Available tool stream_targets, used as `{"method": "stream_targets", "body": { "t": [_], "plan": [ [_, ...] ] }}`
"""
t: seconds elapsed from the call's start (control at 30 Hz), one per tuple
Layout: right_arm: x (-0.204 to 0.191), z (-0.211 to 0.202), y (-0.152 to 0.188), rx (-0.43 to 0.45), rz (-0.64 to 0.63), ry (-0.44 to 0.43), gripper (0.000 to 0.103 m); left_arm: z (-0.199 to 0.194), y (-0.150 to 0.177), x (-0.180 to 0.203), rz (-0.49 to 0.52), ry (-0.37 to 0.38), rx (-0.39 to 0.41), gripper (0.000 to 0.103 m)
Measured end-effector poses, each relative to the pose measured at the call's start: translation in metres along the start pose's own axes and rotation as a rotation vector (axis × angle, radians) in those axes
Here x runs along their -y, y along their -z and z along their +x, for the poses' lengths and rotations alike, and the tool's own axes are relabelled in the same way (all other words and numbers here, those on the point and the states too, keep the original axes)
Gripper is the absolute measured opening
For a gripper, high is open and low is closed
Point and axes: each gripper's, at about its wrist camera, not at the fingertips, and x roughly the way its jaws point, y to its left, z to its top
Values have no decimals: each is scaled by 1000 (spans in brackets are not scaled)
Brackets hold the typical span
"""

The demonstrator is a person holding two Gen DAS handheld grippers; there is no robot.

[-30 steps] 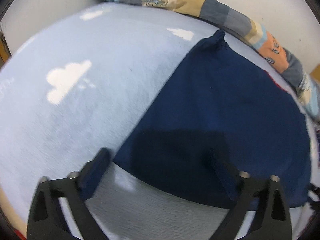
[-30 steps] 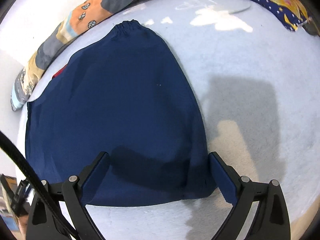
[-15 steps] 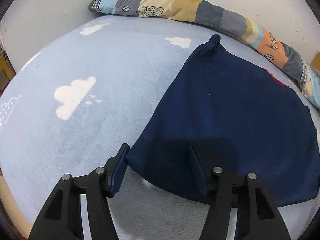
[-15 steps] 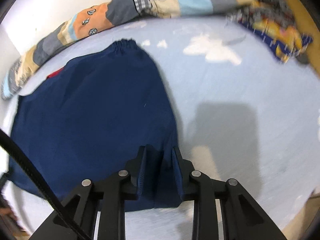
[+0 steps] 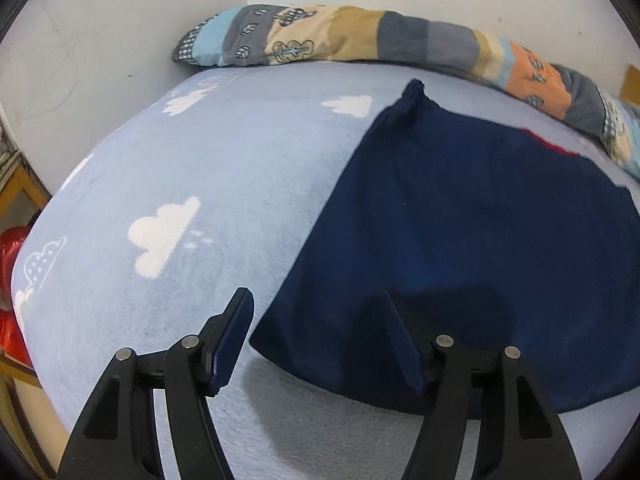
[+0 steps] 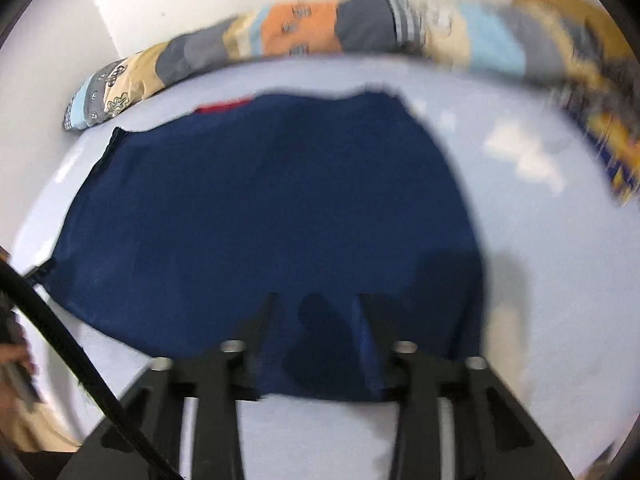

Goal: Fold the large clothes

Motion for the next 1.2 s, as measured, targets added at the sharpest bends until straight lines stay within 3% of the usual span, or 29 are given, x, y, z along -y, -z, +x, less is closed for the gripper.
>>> {"method": "stream_targets", "body": {
  "t": [0.1,0.23,0.37,0.53,0.6,0.7,0.87,1.0,1.2],
  "plan": [
    [18,14,3,-58,57,7,19,7,4,1,25,-7,-26,61],
    [49,13,2,-62,148,20,10,7,6,1,46,-8,-29,58],
    [54,8,3,-45,152,107,10,1,8,-2,53,-11,-21,49],
    [47,-4,1,-9,157,75,15,-11,7,-6,40,-11,4,49],
    [37,-10,0,25,138,38,19,-18,4,-5,41,-8,30,50],
    [16,-9,-1,30,82,-15,24,-28,2,2,52,9,82,63],
    [-8,13,2,-15,2,-46,24,-28,1,27,103,56,117,66],
    [-19,25,-6,-3,-17,-53,24,-12,1,47,143,93,85,66],
    [3,36,-13,-25,109,-104,24,10,7,49,155,89,38,67]
  ]
}}
